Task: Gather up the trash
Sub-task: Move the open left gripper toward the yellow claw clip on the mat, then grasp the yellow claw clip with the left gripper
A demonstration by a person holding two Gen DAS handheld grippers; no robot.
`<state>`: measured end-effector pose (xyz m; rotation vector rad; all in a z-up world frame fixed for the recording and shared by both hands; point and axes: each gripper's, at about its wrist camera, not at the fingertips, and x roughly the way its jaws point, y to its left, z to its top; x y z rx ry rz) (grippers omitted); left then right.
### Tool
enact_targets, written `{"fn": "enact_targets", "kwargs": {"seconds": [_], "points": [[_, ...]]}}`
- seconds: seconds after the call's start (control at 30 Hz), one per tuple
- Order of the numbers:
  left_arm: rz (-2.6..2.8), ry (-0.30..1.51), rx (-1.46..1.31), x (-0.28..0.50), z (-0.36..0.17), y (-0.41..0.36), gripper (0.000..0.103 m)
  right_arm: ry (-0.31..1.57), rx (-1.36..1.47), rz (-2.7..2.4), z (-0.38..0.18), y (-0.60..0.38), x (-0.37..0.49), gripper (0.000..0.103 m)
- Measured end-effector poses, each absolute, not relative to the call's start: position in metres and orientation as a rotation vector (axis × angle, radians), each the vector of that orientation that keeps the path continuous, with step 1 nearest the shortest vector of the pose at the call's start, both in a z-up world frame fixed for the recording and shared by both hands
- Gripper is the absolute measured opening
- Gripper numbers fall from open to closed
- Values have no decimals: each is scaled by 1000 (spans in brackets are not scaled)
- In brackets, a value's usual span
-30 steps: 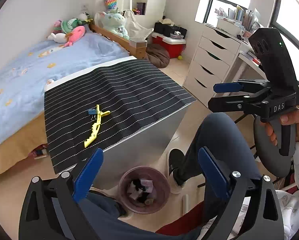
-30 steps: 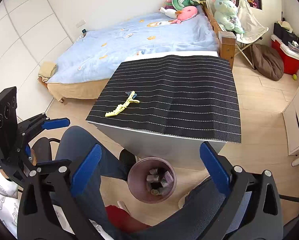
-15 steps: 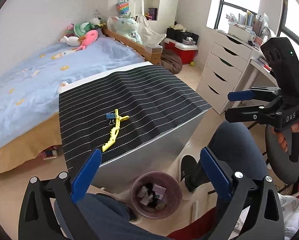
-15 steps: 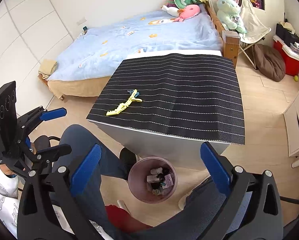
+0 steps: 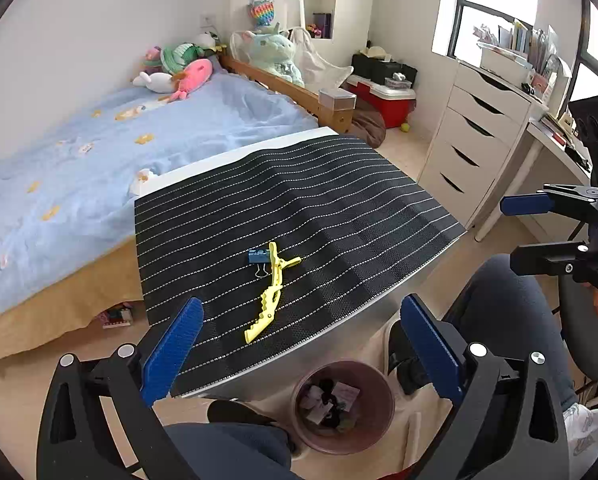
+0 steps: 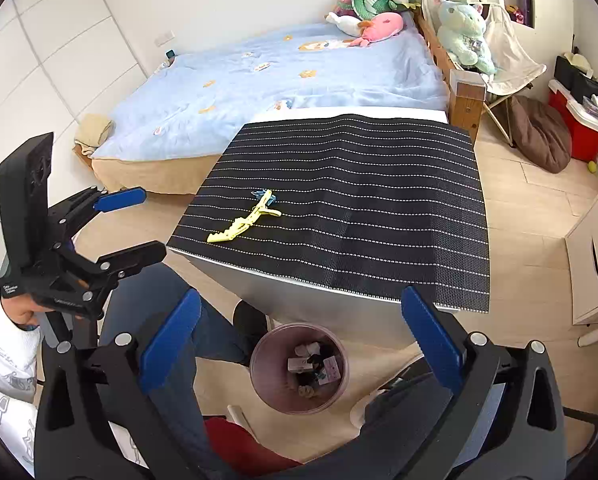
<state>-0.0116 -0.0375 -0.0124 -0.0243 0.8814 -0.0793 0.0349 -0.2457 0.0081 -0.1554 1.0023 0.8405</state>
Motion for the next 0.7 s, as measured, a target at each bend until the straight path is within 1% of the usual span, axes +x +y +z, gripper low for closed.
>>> {"fn": "enact_targets", "kwargs": {"seconds": [0.4, 0.7], "points": [[-90, 1007, 36, 39, -55, -29, 95, 1005, -168, 831, 7, -241, 45, 99], [-83, 1067, 41, 58, -82, -23, 95, 1018, -158, 818, 3, -245, 49, 99]]}}
